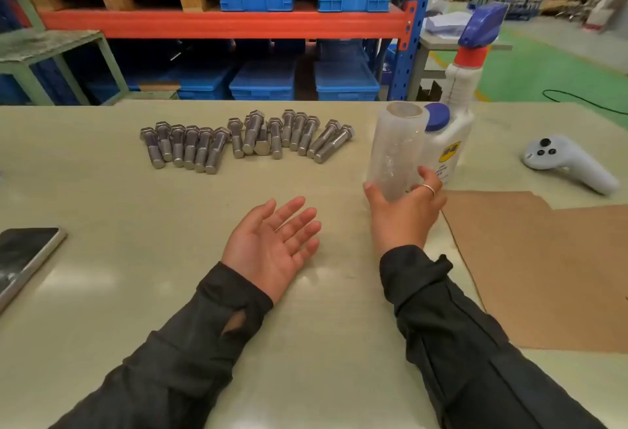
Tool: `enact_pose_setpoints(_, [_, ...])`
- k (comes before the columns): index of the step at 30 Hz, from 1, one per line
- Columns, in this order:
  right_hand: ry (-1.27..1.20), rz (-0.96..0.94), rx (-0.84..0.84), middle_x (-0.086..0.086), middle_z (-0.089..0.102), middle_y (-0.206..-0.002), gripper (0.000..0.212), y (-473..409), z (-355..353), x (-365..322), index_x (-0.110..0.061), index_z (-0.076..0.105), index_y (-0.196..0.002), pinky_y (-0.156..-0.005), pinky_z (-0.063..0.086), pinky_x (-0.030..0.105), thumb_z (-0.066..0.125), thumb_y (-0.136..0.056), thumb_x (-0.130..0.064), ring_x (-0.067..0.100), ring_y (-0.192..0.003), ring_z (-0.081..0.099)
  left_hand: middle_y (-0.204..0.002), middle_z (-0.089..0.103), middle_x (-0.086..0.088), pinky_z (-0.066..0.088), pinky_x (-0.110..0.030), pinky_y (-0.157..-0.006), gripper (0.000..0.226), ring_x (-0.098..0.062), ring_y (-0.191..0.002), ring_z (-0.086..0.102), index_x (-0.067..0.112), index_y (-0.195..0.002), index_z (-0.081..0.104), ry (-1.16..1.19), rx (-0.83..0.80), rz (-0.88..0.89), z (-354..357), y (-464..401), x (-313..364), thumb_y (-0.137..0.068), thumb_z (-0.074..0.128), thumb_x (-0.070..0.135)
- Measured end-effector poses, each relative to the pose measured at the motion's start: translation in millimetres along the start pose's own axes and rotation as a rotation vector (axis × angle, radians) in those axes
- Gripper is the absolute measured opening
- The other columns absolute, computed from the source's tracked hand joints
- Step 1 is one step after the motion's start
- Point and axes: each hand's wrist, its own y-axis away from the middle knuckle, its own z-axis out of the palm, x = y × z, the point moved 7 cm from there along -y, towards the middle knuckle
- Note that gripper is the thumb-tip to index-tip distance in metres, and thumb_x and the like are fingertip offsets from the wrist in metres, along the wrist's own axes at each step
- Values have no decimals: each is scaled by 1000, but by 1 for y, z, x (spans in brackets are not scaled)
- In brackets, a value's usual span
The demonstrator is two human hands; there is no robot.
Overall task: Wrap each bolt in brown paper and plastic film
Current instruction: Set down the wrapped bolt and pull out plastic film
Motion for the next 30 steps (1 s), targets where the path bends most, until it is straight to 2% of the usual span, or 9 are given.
enact_pose_setpoints(3, [125,-93,22,14,38,-130,72,-3,2,-4,-12,37,-132,-102,33,36,77,-74,-25,32,-118,37,-80,70,-7,56,-27,-58,31,-19,-68,69,9,-100,64,-26,-7,-14,0,-1,0,-88,46,31])
enact_pose_setpoints(7, [162,-141,45,14,38,-130,71,-5,4,-5,-9,37,-133,-101,31,32,76,-74,-23,32,-120,37,-76,69,-6,55,-26,-57,28,-19,-66,67,9,-98,64,-15,-20,-16,-2,-4,-1,-88,47,28])
enact_pose_setpoints(12, [45,-138,25,11,44,-131,68,-9,6,-6,-11,33,-133,-101,39,32,72,-78,-12,26,-118,46,-73,67,-6,54,-26,-57,26,-18,-64,66,9,-95,65,-28,-47,-17,-1,-8,-3,-87,47,27])
enact_pose_setpoints(15, [21,-143,36,11,41,-131,60,-9,3,-5,-8,35,-128,-92,39,22,71,-80,-9,24,-115,49,-74,68,-6,55,-26,-58,27,-19,-65,67,9,-95,64,-23,-48,-15,-2,-9,-4,-88,47,27])
enact_pose_setpoints(19, [33,-124,23,13,40,-131,61,-9,4,-3,-7,35,-128,-91,39,23,71,-80,-11,26,-113,50,-94,72,-10,57,-32,-68,33,-21,-81,70,8,-104,63,-22,-45,-7,-2,-9,-4,-91,43,30])
enact_pose_setpoints(22, [52,-126,84,12,42,-126,58,-7,-3,-6,-8,39,-125,-95,43,30,73,-80,-18,25,-110,50,-106,70,-10,53,-35,-75,38,-22,-91,69,9,-111,61,-2,-39,2,-2,-6,-2,-93,39,35])
enact_pose_setpoints(24, [75,-207,144,7,45,-115,48,-5,-9,-15,-8,45,-117,-89,44,30,72,-80,-22,22,-103,51,-108,69,-10,52,-35,-76,38,-23,-91,69,8,-112,60,-2,-41,8,-1,-4,-2,-94,39,34])
enact_pose_setpoints(27, [135,-317,163,-1,44,-98,17,-2,-13,-25,-15,50,-94,-75,39,23,64,-86,-22,17,-85,48,-107,69,-12,53,-34,-76,35,-23,-88,70,7,-111,60,-23,-49,16,0,-2,-3,-94,40,31])
enact_pose_setpoints(30, [119,-312,165,-1,46,-95,7,-2,-15,-24,-17,49,-87,-65,29,12,52,-92,-19,14,-80,46,-106,68,-12,53,-34,-77,31,-24,-88,69,7,-108,60,-41,-57,22,1,0,-4,-94,41,27])
